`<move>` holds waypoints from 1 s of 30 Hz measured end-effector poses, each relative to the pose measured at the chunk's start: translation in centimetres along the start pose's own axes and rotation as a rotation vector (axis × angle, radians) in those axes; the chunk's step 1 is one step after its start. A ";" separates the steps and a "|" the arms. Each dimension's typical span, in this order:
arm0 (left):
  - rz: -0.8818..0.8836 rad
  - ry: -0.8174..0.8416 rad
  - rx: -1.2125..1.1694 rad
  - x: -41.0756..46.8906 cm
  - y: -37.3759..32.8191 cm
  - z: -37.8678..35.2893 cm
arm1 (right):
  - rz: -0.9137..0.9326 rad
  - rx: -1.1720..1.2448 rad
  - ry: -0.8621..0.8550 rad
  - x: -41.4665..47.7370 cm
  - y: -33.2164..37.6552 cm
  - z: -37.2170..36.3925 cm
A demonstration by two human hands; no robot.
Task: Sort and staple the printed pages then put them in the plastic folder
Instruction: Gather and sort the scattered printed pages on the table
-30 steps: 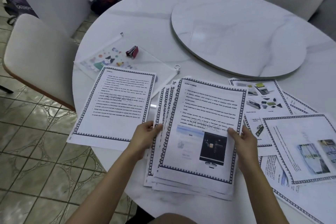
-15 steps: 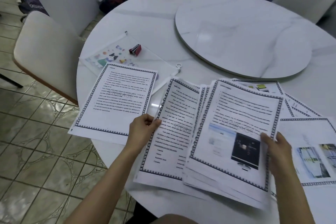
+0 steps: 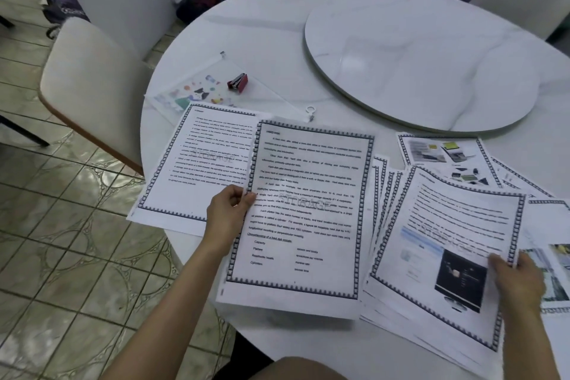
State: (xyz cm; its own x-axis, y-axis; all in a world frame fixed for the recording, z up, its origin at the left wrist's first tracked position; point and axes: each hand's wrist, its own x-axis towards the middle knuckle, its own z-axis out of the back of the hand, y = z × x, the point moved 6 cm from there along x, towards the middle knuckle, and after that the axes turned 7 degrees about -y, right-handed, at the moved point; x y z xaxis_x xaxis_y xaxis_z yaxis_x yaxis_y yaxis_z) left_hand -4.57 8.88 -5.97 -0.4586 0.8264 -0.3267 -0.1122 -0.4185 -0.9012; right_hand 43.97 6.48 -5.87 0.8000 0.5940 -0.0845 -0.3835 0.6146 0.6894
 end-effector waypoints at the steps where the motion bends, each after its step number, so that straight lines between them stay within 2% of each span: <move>1: 0.005 -0.003 -0.010 0.1 0.0 0.2 | -0.002 -0.007 -0.025 0.0 -0.1 0.1; 5: 0.006 -0.014 -0.026 0.8 0.4 1.2 | -0.021 -0.022 -0.125 0.0 -0.4 0.2; 9: 0.002 -0.068 -0.056 1.9 0.4 3.5 | 0.061 -0.127 -0.244 -0.9 1.4 0.5; 13: 0.004 -0.157 -0.098 3.4 0.4 7.0 | 0.178 -0.076 -0.238 -2.9 4.2 -0.6; 17: -0.045 -0.221 -0.138 4.2 -0.2 9.5 | 0.302 0.104 -0.018 -6.3 7.7 -4.1; 20: -0.052 -0.198 -0.155 4.9 -0.3 9.7 | 0.326 0.215 0.275 -10.5 11.1 -7.5; 23: -0.037 -0.134 -0.183 5.3 -0.7 8.3 | 0.210 0.331 0.678 -14.7 13.7 -11.4; 26: -0.020 -0.034 -0.203 5.2 -1.3 5.9 | -0.055 0.469 0.938 -17.7 15.1 -14.1; 28: -0.016 0.029 -0.185 5.3 -1.4 4.5 | -0.071 0.447 0.997 -19.0 15.8 -14.8; 30: -0.034 0.087 -0.146 5.5 -1.4 3.5 | -0.021 0.414 0.960 -19.4 15.9 -15.0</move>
State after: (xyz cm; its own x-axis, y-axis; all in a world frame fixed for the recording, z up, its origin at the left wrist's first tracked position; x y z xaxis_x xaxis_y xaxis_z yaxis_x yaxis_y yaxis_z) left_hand -10.05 12.68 -5.51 -0.3779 0.8712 -0.3135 0.0057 -0.3364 -0.9417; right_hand 15.44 12.52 -4.10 0.0322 0.8592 -0.5107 -0.0409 0.5117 0.8582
